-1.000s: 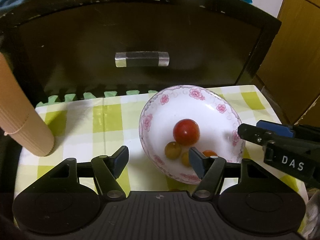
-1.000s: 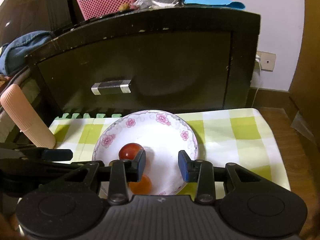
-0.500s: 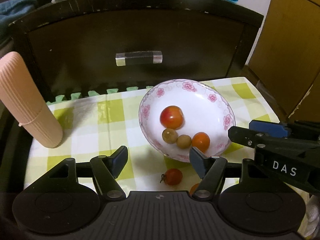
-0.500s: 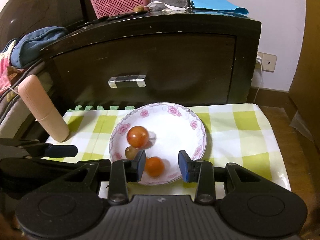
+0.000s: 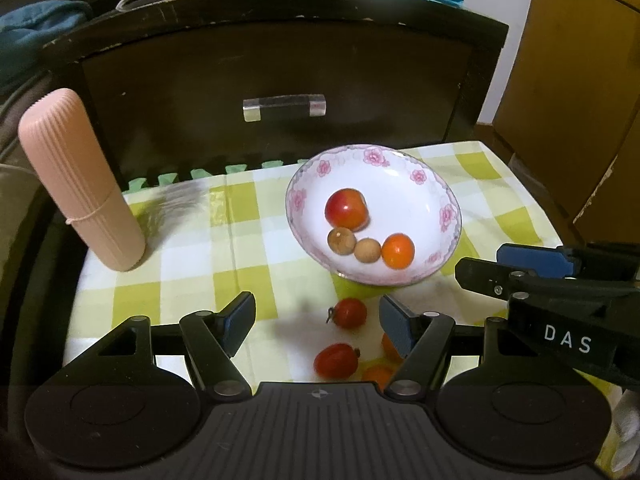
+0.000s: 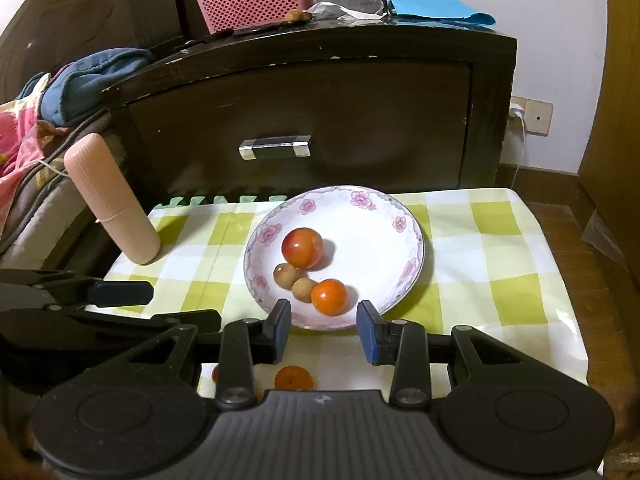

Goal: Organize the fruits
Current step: 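Withdraw both open grippers from the plate toward the loose fruits on the cloth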

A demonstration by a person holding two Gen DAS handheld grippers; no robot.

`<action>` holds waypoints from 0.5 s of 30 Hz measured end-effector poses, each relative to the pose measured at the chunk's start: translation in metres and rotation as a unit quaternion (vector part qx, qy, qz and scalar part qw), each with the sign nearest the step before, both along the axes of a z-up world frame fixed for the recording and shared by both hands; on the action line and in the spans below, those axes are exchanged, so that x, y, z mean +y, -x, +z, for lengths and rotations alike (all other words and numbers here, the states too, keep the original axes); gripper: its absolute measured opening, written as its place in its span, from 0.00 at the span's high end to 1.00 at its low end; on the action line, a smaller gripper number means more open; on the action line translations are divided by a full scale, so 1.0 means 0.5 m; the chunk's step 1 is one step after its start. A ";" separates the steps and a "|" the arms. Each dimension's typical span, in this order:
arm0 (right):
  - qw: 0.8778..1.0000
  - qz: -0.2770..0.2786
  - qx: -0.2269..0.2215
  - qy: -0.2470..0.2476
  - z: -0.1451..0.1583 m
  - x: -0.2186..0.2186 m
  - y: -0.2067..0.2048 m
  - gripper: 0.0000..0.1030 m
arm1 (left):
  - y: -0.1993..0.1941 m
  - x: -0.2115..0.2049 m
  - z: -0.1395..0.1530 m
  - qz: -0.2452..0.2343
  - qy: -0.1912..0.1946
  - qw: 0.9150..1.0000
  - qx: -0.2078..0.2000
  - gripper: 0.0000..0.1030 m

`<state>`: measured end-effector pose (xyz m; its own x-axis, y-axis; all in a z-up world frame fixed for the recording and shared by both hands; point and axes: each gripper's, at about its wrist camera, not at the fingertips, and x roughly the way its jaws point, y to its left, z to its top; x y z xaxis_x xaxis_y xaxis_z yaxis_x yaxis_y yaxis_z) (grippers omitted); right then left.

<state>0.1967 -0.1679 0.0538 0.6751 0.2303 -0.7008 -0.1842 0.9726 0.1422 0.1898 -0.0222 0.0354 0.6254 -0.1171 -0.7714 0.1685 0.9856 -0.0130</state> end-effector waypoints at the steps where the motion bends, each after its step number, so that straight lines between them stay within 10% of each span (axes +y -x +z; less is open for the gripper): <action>1: 1.000 0.001 0.001 0.000 0.000 0.002 0.004 0.66 | 0.004 -0.001 0.000 -0.001 -0.003 1.000 -0.001 0.28; 15: 1.000 0.016 0.015 0.012 -0.007 0.024 0.075 0.66 | 0.072 0.007 -0.005 -0.011 -0.034 0.999 0.001 0.30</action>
